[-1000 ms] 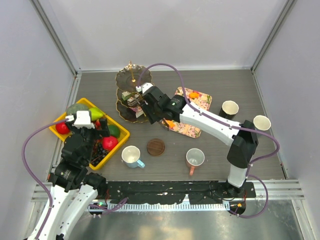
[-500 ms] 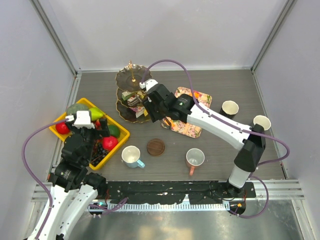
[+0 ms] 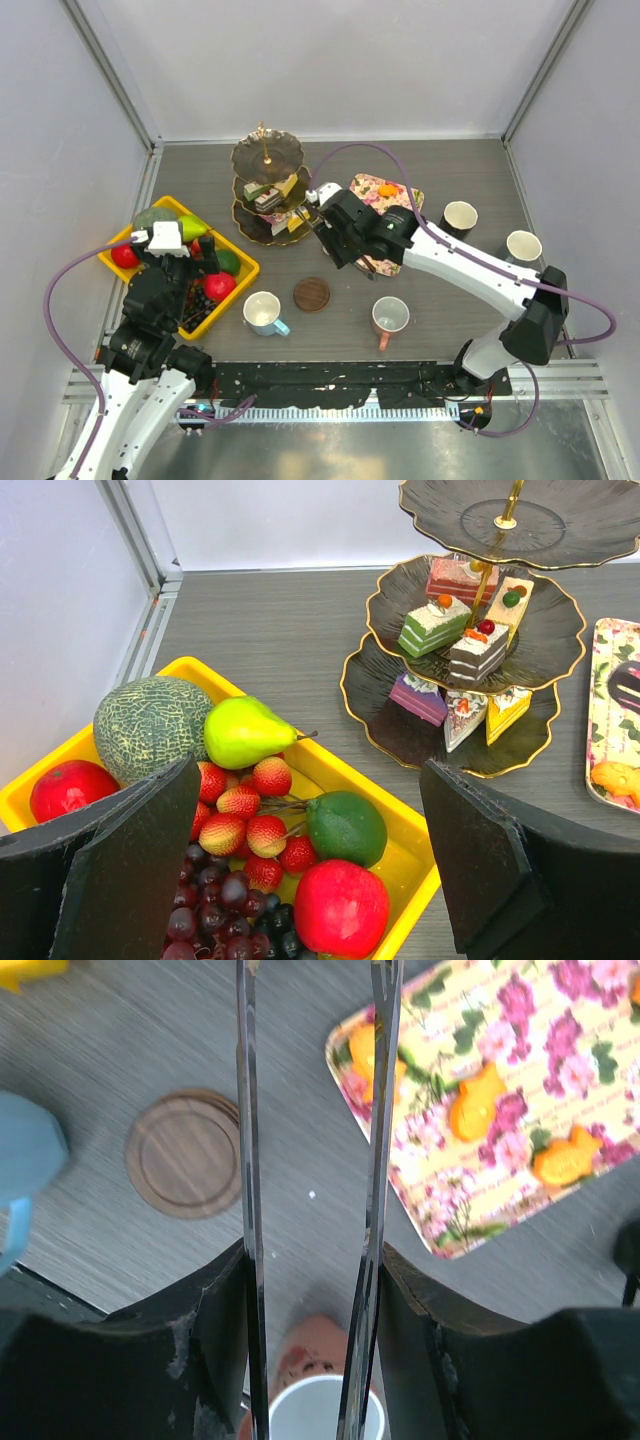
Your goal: Serve the afternoon tea
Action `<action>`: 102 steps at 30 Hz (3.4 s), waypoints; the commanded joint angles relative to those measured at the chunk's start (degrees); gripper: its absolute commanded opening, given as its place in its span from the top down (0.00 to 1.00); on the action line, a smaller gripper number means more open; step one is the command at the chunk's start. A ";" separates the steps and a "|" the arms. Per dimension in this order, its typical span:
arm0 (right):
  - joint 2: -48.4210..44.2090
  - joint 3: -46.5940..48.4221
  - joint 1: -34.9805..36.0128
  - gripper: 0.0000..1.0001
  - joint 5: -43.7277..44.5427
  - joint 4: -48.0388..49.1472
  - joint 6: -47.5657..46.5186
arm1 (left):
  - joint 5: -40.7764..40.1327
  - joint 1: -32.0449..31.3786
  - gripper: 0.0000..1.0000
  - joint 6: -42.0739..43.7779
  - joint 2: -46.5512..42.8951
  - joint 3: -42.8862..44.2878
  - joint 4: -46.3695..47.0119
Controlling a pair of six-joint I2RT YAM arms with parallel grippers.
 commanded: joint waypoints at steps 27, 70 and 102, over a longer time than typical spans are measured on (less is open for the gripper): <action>0.32 -16.96 -15.34 0.44 1.21 -0.27 1.27 | 0.39 0.16 0.01 0.41 0.34 -0.18 3.17; 13.57 40.32 -10.25 0.67 1.30 -6.68 -11.74 | 0.13 0.16 0.01 0.15 1.31 -0.45 3.44; 18.88 43.86 -7.08 0.45 1.64 -4.75 -14.73 | 0.40 0.16 0.01 0.24 1.05 -0.36 3.52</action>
